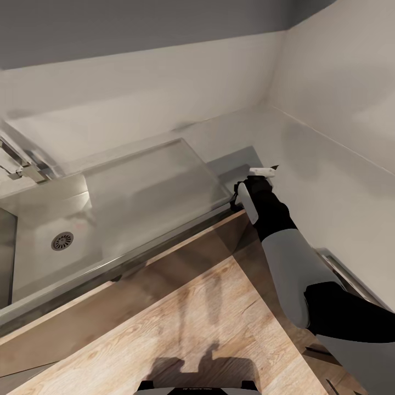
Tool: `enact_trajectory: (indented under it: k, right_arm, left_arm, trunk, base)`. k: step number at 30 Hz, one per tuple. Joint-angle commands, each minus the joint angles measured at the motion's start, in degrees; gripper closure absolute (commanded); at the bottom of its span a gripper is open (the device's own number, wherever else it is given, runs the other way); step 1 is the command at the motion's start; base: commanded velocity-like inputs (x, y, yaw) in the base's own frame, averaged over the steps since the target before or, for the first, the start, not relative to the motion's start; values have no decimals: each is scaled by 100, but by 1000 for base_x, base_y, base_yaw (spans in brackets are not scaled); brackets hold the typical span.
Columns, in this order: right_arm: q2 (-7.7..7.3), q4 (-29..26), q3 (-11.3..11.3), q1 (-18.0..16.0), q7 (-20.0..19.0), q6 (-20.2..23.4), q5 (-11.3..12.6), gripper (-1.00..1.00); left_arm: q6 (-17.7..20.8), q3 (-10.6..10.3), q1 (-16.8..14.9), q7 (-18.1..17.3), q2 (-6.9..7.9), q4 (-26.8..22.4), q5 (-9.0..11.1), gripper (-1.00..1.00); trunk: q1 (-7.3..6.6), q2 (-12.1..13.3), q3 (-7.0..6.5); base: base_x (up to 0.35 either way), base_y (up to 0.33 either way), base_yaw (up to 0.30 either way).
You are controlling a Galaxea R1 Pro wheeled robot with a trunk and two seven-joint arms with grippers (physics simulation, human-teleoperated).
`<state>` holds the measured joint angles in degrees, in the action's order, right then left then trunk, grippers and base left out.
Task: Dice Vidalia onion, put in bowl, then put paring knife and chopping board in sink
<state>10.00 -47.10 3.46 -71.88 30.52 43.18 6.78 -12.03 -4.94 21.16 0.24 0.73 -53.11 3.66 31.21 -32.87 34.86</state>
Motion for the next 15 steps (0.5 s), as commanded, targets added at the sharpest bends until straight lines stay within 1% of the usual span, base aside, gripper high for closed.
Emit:
enact_trajectory:
  k: [1, 15]
  right_arm:
    - [0, 31, 7, -2, 51, 34, 50, -100]
    - [0, -177, -11, -2, 59, 41, 61, -100]
  left_arm:
    - [-10, -16, 2, 3, 6, -6, 39, -100]
    - [-10, -16, 2, 3, 6, -7, 39, -100]
  trunk:
    - [4, -5, 6]
    - [4, -5, 6]
  base:
    - [0, 0, 0]
    - [0, 0, 0]
